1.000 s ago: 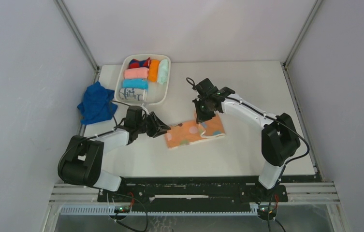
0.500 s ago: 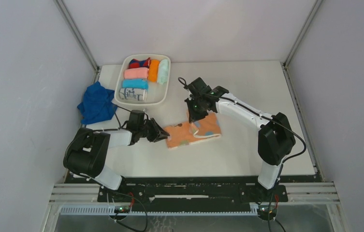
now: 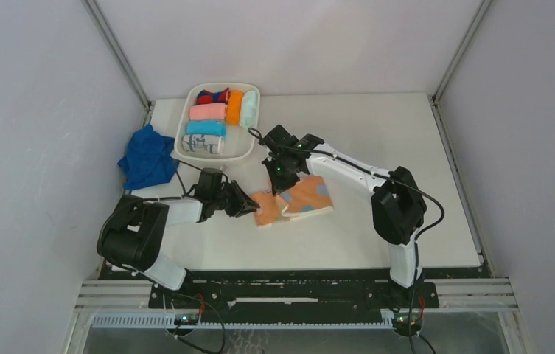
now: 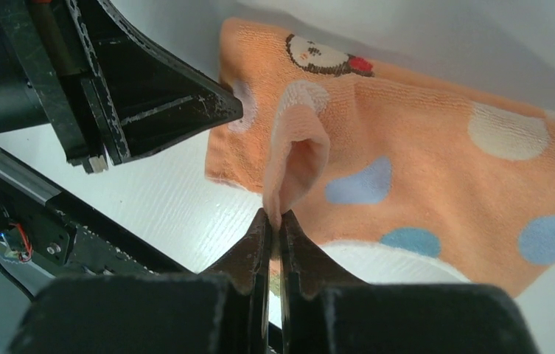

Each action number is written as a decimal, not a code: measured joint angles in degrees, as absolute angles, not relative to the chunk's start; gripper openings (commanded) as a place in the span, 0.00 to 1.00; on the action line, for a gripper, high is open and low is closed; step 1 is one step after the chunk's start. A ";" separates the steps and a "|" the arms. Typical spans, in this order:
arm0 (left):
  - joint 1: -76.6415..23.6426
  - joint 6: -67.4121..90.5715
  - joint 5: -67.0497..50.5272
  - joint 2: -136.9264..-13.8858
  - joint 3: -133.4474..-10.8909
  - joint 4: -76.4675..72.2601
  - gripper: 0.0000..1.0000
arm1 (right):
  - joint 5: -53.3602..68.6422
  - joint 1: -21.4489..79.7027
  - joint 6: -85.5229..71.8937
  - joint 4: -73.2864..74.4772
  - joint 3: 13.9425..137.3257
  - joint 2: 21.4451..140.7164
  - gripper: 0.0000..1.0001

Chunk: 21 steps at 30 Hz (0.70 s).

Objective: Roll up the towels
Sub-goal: Fold the towel at the center of the board.

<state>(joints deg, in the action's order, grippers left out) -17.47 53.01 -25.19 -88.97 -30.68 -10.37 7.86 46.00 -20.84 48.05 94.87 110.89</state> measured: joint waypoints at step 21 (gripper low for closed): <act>-19.44 53.45 -24.12 -88.97 -30.68 -11.05 0.24 | 8.01 49.17 -23.64 48.58 100.09 117.69 0.00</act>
<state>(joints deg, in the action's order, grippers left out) -19.44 53.45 -24.12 -88.97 -30.68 -11.05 8.01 49.17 -23.64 48.58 100.09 117.69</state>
